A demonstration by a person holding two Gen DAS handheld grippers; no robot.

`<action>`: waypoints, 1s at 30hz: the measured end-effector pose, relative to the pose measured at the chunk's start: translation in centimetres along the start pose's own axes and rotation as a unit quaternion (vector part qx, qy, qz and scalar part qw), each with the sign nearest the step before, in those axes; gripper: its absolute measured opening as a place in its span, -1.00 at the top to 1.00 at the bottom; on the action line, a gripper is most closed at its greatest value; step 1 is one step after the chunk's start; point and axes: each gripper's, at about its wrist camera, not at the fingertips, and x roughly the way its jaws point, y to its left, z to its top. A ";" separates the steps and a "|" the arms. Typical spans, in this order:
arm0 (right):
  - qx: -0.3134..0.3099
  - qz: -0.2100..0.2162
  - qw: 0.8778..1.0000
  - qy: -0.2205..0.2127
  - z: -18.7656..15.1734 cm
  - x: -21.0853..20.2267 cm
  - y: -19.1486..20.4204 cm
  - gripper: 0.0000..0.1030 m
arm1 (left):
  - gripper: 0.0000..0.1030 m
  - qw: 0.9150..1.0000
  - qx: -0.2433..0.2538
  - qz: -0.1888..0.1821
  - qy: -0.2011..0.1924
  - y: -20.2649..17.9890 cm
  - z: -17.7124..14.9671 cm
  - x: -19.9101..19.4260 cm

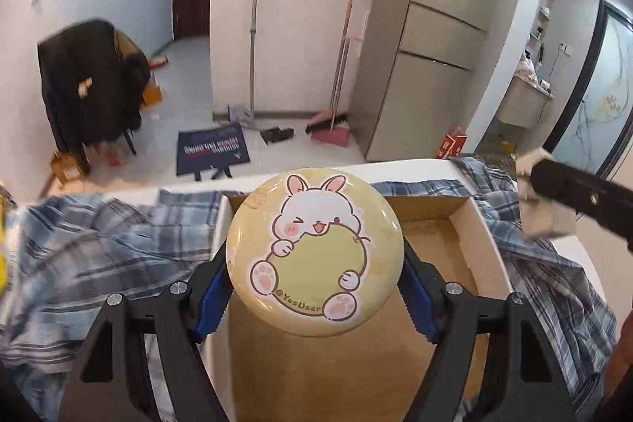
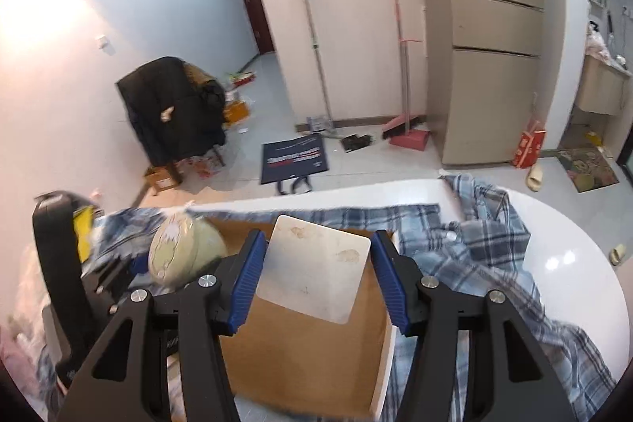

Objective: Organize rigid objects
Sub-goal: 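Carry the tin into the cardboard box and open the left tool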

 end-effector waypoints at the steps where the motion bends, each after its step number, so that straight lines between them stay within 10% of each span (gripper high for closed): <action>1: 0.002 -0.007 1.000 -0.002 0.0 0.6 -0.1 -0.05 | -0.49 1.000 0.008 0.004 0.000 0.1 -0.2 0.5; 17: 0.013 0.004 0.999 0.037 -2.3 5.2 -1.8 -0.05 | -0.49 0.997 0.046 0.048 0.042 -1.1 -2.3 4.1; 30: 0.011 0.012 0.999 0.042 -2.4 5.7 -1.8 -0.05 | -0.66 0.998 0.033 0.050 -0.014 -0.8 -1.8 1.8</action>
